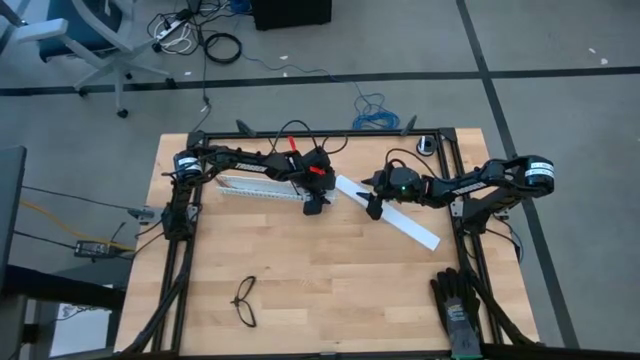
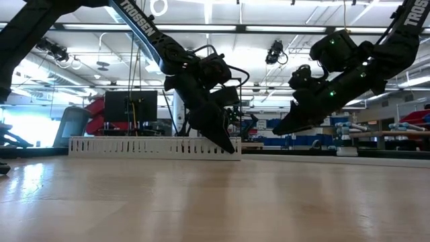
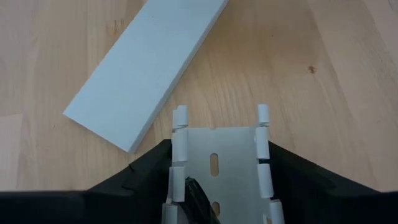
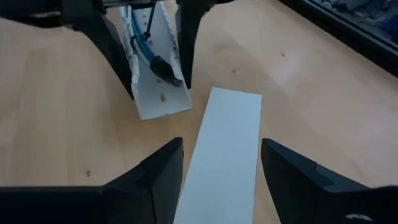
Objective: Ziptie cables
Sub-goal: Close the white cable duct lid
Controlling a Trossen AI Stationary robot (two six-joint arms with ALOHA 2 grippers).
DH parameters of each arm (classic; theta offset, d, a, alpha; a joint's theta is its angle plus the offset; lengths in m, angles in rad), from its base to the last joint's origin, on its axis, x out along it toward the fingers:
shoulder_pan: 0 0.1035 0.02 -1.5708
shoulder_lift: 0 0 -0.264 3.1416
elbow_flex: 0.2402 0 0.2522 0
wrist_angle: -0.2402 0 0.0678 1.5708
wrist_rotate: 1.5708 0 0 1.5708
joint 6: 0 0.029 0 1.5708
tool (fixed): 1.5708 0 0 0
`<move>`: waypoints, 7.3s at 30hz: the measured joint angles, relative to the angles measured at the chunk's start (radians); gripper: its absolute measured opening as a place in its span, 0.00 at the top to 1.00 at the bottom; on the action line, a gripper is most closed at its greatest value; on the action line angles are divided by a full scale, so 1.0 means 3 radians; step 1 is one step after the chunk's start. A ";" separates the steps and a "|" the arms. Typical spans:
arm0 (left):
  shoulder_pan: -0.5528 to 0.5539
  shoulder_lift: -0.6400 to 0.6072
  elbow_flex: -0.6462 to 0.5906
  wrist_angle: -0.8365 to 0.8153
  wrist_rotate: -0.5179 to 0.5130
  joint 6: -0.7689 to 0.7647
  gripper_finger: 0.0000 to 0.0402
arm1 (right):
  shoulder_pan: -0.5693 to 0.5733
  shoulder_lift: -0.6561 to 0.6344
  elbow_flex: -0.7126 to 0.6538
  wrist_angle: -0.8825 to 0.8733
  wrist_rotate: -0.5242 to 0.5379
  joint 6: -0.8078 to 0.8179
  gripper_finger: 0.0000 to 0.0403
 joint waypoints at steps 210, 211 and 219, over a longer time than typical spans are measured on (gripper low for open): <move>0.0008 0.0008 -0.0014 -0.0188 0.0428 0.0058 0.42 | 0.0422 -0.0098 0.0271 -0.0923 -0.0331 -0.0121 0.34; 0.0008 0.0008 -0.0014 -0.0187 0.0428 0.0058 0.42 | 0.0422 -0.0098 0.0271 -0.0892 -0.0331 -0.0124 0.34; -0.0003 0.0007 -0.0013 -0.0166 0.0267 0.0047 0.41 | 0.0422 -0.0099 0.0272 -0.0702 -0.0329 -0.0185 0.34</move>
